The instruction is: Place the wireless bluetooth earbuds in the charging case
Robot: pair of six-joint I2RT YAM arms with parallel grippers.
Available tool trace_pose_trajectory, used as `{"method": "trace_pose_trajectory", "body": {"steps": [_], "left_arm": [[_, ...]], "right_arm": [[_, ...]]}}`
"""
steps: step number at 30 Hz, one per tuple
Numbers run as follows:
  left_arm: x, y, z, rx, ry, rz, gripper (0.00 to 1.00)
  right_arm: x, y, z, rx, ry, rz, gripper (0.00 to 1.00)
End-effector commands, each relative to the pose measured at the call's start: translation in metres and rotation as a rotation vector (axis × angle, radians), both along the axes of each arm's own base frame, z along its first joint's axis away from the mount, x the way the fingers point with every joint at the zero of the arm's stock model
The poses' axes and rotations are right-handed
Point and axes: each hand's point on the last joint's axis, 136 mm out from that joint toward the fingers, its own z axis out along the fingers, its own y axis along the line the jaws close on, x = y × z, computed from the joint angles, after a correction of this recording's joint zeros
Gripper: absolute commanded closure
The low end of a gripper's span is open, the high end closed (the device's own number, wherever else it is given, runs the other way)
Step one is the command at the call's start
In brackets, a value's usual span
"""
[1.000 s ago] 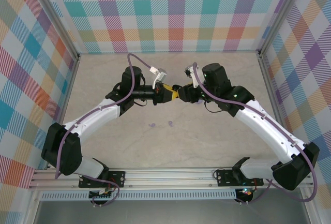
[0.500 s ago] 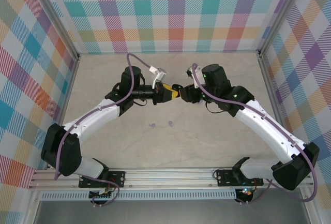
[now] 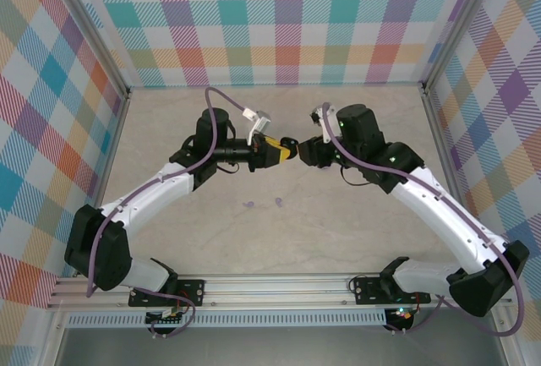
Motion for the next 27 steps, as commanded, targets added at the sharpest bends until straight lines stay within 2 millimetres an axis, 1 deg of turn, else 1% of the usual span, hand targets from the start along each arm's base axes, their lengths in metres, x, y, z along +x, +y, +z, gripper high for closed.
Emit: {"method": "trace_pose_trajectory", "body": {"steps": [1,6,8,11,14,19,27], "left_arm": [[-0.011,0.001,0.027,-0.039,-0.104,-0.024,0.92],[-0.022,0.003,0.036,-0.055,-0.161,-0.059,0.92],[-0.027,0.004,0.042,-0.065,-0.190,-0.072,0.92],[-0.034,0.006,0.050,-0.084,-0.226,-0.087,0.92],[-0.040,0.006,0.056,-0.098,-0.245,-0.110,0.92],[-0.051,0.002,0.058,-0.106,-0.255,-0.159,0.91],[-0.053,0.000,0.052,-0.100,-0.233,-0.177,0.92]], "right_arm": [[0.004,-0.006,0.017,0.066,0.001,-0.027,0.55],[0.012,-0.013,0.003,0.107,0.089,-0.026,0.56],[0.013,-0.012,-0.002,0.135,0.126,-0.003,0.58],[0.012,-0.005,-0.006,0.171,0.164,0.045,0.63],[0.009,0.006,-0.007,0.204,0.190,0.111,0.66],[0.007,0.020,-0.008,0.245,0.216,0.184,0.70],[0.003,0.031,0.002,0.296,0.212,0.260,0.71]]}}
